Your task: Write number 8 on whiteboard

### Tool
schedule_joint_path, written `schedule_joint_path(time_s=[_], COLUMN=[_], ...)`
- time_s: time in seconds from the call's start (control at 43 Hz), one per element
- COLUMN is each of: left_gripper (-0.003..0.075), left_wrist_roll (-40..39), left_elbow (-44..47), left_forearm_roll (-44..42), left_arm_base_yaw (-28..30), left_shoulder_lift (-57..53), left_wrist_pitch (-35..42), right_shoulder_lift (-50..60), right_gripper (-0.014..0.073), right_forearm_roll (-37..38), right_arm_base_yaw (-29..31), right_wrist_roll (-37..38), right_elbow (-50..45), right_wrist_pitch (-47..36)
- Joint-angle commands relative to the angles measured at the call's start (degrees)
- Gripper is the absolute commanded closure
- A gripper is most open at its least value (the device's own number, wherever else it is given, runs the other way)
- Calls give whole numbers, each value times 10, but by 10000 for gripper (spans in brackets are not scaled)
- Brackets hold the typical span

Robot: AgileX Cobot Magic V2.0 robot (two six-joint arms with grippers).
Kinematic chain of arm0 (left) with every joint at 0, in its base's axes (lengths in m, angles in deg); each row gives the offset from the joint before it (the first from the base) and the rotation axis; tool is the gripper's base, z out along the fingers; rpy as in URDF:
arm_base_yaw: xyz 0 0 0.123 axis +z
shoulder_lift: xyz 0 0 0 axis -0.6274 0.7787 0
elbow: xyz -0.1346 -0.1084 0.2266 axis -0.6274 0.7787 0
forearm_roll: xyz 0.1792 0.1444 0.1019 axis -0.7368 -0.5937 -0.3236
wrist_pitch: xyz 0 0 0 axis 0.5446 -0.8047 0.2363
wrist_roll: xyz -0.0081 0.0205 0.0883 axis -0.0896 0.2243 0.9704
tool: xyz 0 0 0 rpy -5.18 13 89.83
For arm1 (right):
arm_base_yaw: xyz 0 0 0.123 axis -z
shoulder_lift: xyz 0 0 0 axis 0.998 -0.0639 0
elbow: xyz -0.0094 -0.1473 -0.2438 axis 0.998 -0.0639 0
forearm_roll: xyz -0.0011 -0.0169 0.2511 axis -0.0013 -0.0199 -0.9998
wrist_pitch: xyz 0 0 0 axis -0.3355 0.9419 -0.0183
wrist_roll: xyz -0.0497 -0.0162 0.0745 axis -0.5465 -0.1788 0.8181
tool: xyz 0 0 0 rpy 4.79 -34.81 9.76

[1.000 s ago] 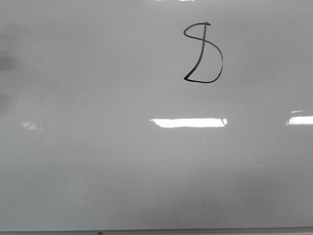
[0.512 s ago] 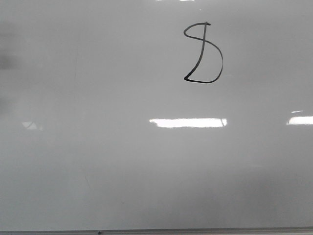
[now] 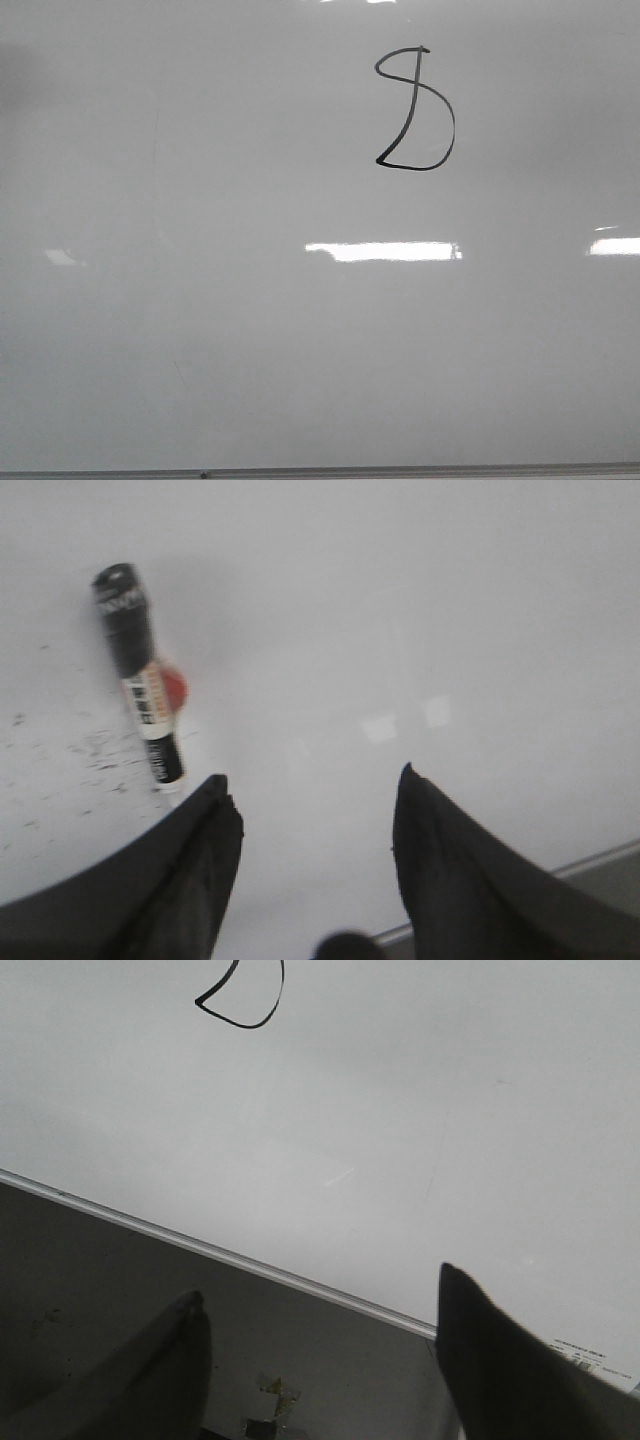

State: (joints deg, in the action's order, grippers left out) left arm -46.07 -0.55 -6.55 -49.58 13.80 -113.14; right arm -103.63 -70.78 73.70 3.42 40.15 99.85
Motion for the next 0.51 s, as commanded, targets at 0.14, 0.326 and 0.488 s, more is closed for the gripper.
schedule_joint_path(time_s=[0.14,0.326,0.488], left_gripper=[363,363,363], left_wrist_roll=[3,-72,-106], left_elbow=[16,84,113], left_forearm_roll=[-9,-51,-71], left_arm_base_yaw=[-63,-62,-62], left_shoulder_lift=[-120,-199,-225], left_wrist_pitch=[-29,-37,-22], right_shoulder_lift=[32,36,36], right_gripper=[98,98,98], right_forearm_roll=[4,4,4], right_arm_base_yaw=[2,2,2], right_wrist_roll=[0,-1,-1], right_elbow=[12,-3,-22], right_wrist_pitch=[-9,-9,-18])
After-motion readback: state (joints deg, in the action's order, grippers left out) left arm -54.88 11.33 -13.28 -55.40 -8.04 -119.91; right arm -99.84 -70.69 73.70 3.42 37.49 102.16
